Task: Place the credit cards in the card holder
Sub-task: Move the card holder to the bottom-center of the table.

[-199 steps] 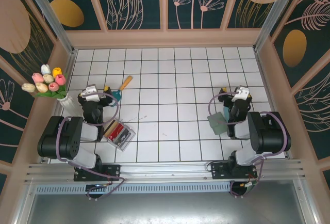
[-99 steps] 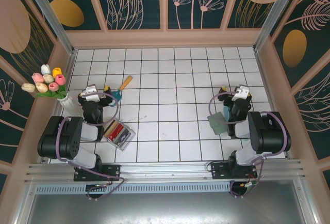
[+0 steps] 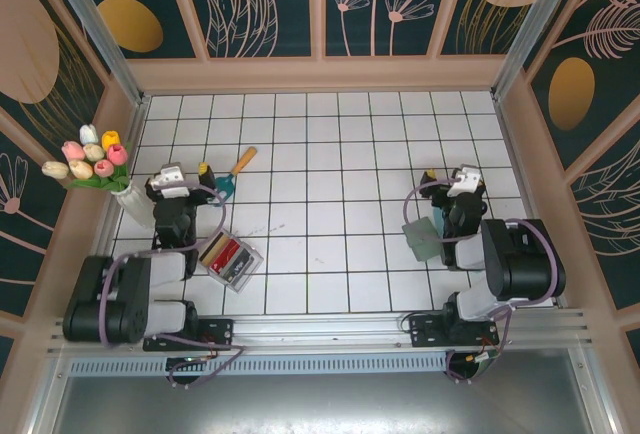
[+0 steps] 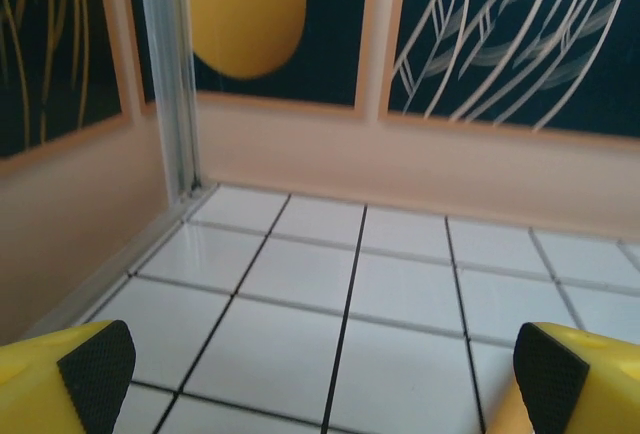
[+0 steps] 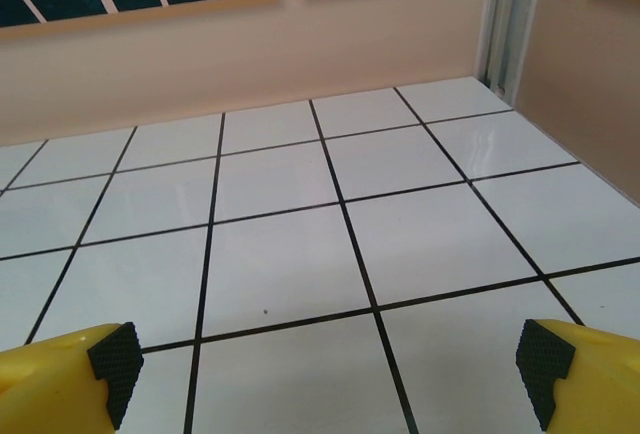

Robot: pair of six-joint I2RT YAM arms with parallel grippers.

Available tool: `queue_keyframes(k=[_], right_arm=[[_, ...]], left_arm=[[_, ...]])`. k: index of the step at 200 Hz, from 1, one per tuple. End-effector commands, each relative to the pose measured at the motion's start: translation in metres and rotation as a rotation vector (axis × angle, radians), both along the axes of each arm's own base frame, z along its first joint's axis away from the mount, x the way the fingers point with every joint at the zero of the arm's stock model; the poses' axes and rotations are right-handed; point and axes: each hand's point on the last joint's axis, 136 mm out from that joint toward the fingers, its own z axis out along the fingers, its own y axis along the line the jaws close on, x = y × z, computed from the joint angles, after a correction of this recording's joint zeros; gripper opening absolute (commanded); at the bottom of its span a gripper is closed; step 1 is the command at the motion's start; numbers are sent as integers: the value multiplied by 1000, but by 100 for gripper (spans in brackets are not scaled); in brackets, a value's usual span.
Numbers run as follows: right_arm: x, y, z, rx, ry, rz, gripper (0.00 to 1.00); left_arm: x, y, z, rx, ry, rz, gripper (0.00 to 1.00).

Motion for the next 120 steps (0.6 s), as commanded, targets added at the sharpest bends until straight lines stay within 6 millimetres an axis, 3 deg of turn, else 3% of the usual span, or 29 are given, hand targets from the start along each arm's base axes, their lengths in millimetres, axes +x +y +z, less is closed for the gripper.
queue_keyframes(k=[1, 30, 48, 56, 74, 92, 106, 120], right_arm=[[4, 3, 23, 20, -4, 5, 99], [4, -10, 31, 206, 164, -114, 99], [-4, -6, 39, 400, 236, -150, 99], [-6, 11, 46, 448, 266, -42, 99], [-17, 64, 69, 553, 279, 256, 93], [-39, 110, 84, 623, 294, 499, 90], [-50, 138, 78, 610, 365, 577, 88], [-60, 166, 70, 553, 448, 645, 84]], left_arm=[[-12, 9, 4, -75, 20, 43, 99], [-8, 8, 37, -204, 65, 43, 99], [-15, 14, 37, -421, 124, 103, 99], [-18, 11, 39, -476, 145, 93, 99], [-22, -40, 52, -489, 203, -206, 99], [-34, -72, 51, -616, 241, -379, 99], [-45, -92, 44, -686, 308, -485, 99], [-57, -100, 23, -740, 425, -496, 99]])
